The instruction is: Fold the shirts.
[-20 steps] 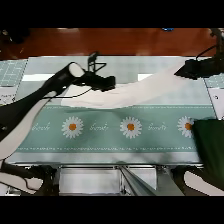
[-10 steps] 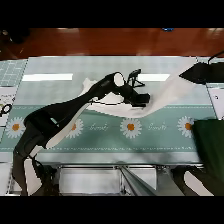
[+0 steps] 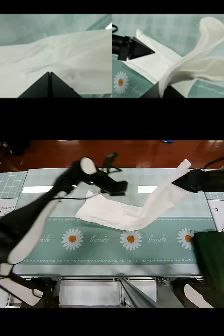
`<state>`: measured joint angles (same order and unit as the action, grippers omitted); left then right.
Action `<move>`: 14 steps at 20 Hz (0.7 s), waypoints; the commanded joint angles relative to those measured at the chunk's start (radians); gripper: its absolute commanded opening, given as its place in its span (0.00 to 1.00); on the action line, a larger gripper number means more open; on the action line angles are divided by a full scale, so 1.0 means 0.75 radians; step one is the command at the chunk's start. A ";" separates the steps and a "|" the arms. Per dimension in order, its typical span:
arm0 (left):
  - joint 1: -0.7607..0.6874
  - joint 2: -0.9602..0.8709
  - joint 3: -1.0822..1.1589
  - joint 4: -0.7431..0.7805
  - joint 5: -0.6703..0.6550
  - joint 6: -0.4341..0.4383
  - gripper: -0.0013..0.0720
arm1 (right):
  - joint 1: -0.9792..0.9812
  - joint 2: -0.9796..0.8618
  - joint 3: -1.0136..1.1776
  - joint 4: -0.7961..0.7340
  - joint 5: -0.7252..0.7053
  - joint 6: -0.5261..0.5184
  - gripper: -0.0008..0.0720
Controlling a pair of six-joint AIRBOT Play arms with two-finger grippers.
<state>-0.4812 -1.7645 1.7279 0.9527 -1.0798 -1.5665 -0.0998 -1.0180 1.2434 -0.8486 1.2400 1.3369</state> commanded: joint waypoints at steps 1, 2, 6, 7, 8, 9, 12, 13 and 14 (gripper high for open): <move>0.215 0.354 -0.252 0.179 0.003 0.004 0.04 | 0.209 -0.076 0.000 0.071 -0.200 0.033 0.04; 0.271 0.469 -0.354 0.204 0.019 0.004 0.04 | 0.287 -0.125 0.000 0.102 -0.274 0.034 0.04; 0.478 0.933 -0.764 0.208 0.093 0.016 0.04 | 0.533 -0.379 0.063 0.226 -0.467 0.032 0.04; 0.519 1.034 -0.855 0.208 0.095 0.019 0.04 | 0.580 -0.450 0.097 0.240 -0.489 0.032 0.04; 0.553 1.124 -0.938 0.208 0.095 0.019 0.04 | 0.627 -0.528 0.142 0.253 -0.500 0.033 0.04; 0.578 1.197 -1.010 0.208 0.095 0.019 0.04 | 0.668 -0.607 0.194 0.270 -0.502 0.033 0.04; 0.621 1.345 -1.185 0.207 0.101 0.017 0.04 | 0.756 -0.807 0.341 0.322 -0.522 0.040 0.04; 0.622 1.367 -1.226 0.207 0.102 0.017 0.04 | 0.778 -0.869 0.392 0.340 -0.529 0.043 0.04; 0.622 1.372 -1.257 0.207 0.103 0.017 0.04 | 0.796 -0.924 0.437 0.355 -0.537 0.044 0.04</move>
<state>-0.0406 -0.8162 0.8909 1.1038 -1.0119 -1.5524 0.4381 -1.5833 1.4780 -0.6285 0.8673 1.3632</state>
